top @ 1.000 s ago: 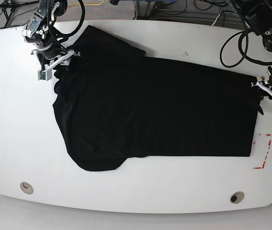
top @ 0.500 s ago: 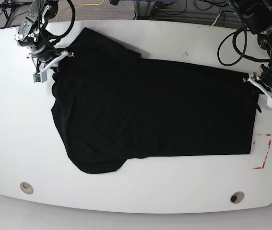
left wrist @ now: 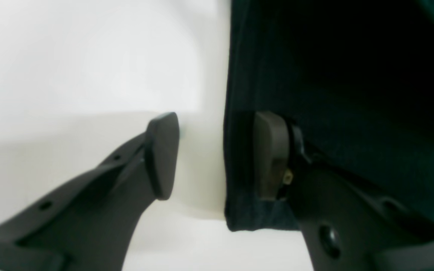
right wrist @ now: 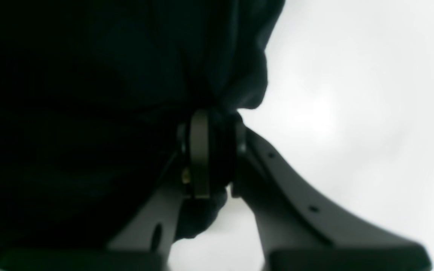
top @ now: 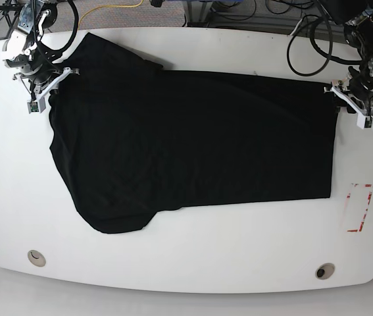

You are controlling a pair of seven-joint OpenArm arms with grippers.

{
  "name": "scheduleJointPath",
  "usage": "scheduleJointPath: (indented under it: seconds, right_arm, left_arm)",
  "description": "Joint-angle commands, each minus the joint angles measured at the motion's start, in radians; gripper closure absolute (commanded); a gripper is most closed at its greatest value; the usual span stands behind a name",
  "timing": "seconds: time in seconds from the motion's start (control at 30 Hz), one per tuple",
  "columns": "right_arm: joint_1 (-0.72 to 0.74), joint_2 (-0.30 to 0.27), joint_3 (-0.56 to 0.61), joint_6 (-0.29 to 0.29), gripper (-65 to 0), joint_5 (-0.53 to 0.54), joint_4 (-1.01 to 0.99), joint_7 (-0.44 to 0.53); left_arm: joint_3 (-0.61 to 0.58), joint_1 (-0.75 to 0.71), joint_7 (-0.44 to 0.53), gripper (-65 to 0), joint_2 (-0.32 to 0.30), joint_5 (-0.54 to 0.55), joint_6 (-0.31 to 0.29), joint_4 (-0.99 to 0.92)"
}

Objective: Fold the T-shirt properly
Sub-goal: 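Pull the held shirt edge toward the robot with both grippers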

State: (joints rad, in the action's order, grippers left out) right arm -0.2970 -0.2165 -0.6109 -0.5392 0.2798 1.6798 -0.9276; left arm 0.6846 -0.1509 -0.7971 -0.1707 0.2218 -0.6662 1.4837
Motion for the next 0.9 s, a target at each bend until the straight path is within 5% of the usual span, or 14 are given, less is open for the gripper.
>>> scheduleJointPath:
  seconds: [0.0, 0.3, 0.37, 0.67, 0.87]
  right_arm:
    - [0.005, -0.013, -0.005, 0.009, -7.3, -0.015, 0.015, -0.006]
    - [0.002, -0.005, -0.005, 0.015, -45.5, -0.011, 0.099, -0.006]
    - [-0.001, 0.001, -0.005, 0.014, -49.9, -0.009, 0.138, -0.008]
    - [-0.003, 0.071, -0.03, 0.009, -50.9, 0.002, 0.309, -0.08]
    - [-0.023, 0.121, -0.165, 0.008, -50.9, 0.171, 0.326, -0.15]
  left_arm:
    - [-0.001, 0.001, -0.018, -30.0, 0.0, -0.008, 0.003, 0.059]
    - [0.001, -0.002, -0.098, -30.0, 0.001, -0.006, 0.0, 0.154]
    - [0.001, -0.002, -0.1, -30.0, 0.0, -0.006, 0.0, 0.177]
    - [0.001, -0.003, -0.1, -30.0, 0.0, -0.006, 0.0, 0.28]
    - [0.001, -0.006, -0.1, -30.0, 0.0, -0.008, 0.0, 0.334]
